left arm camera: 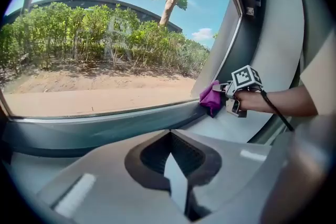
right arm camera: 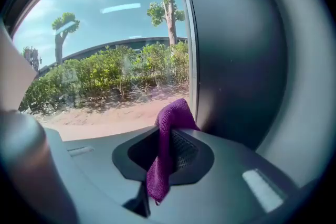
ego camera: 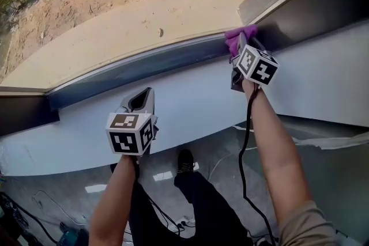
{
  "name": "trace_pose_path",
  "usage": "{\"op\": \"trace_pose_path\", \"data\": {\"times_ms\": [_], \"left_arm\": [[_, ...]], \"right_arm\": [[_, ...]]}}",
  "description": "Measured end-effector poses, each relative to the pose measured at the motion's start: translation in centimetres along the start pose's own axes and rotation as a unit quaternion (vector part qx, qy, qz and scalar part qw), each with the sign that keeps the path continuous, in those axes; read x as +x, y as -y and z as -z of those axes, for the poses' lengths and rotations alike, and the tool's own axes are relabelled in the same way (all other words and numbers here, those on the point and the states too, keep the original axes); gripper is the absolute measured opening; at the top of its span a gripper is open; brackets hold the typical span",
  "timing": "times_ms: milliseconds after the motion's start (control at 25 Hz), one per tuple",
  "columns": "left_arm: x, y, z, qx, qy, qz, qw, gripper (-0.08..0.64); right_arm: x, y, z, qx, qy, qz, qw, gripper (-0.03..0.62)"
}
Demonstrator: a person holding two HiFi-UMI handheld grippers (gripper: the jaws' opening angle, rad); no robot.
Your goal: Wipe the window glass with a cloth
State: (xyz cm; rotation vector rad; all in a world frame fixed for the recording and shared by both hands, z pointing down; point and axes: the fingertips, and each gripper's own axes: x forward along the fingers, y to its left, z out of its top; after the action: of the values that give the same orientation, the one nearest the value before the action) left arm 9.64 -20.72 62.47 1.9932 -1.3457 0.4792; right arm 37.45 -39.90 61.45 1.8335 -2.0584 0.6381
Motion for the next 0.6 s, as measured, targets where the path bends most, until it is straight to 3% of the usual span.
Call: {"op": "trace_pose_path", "data": {"times_ms": [160,360,600], "left_arm": [[0.5,1.0,0.7,0.004,-0.004,-0.004,1.0000,0.000],[0.2,0.2,1.7,0.003,-0.008,-0.011,0.9999,0.000],[-0.5,-1.3,2.1,-0.009,-0.007,-0.024,0.9997,0.000]], "right_arm": [[2.7,3.3,1.5,-0.015,-0.029,0.045,0.998,0.062],[4.7,4.3,3.5,-0.057,-0.071,0.072,0.993,0.063],[5.8,3.7,4.5,-0.044,-0.104,0.040,0.993,0.060]]}}
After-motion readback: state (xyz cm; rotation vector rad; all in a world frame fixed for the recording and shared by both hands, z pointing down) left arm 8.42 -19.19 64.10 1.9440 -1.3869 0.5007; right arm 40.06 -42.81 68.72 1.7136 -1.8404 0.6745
